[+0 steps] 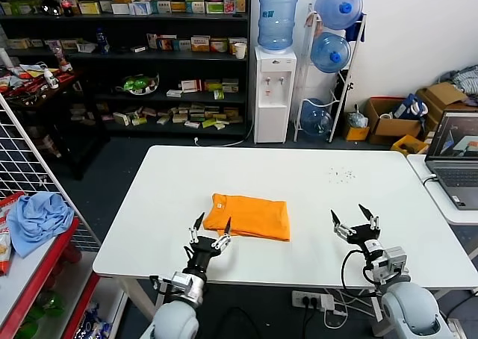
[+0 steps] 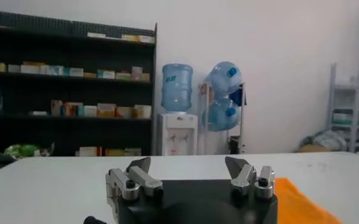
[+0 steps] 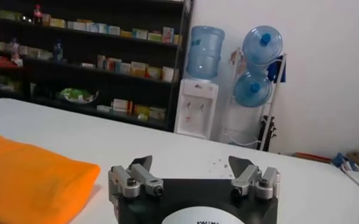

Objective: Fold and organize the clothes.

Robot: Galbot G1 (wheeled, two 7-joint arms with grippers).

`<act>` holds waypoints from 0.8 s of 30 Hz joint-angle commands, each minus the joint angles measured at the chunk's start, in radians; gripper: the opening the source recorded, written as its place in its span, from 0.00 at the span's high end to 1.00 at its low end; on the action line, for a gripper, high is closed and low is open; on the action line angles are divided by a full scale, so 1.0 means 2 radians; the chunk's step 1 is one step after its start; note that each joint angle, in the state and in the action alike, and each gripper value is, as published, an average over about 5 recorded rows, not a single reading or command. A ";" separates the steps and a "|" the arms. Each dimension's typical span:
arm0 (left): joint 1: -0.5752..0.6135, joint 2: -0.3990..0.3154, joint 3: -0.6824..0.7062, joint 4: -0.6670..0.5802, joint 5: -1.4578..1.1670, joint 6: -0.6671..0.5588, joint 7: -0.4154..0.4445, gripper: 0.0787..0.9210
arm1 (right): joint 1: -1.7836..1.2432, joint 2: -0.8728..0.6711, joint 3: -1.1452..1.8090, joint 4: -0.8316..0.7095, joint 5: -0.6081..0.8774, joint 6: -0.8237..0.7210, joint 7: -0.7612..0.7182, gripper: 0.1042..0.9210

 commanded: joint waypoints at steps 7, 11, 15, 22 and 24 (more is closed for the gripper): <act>0.036 0.040 -0.129 -0.009 0.070 0.038 0.054 0.12 | -0.006 0.109 0.121 0.018 -0.082 -0.028 -0.060 0.12; 0.037 0.028 -0.154 -0.018 0.079 0.063 0.071 0.12 | -0.006 0.131 0.132 0.030 -0.090 -0.032 -0.065 0.12; 0.037 0.023 -0.165 -0.021 0.084 0.069 0.076 0.12 | -0.007 0.144 0.133 0.036 -0.096 -0.032 -0.070 0.12; 0.043 0.023 -0.172 -0.030 0.089 0.070 0.085 0.12 | -0.008 0.148 0.137 0.039 -0.098 -0.033 -0.075 0.12; 0.044 0.022 -0.172 -0.033 0.089 0.071 0.085 0.12 | -0.009 0.148 0.137 0.039 -0.099 -0.034 -0.075 0.12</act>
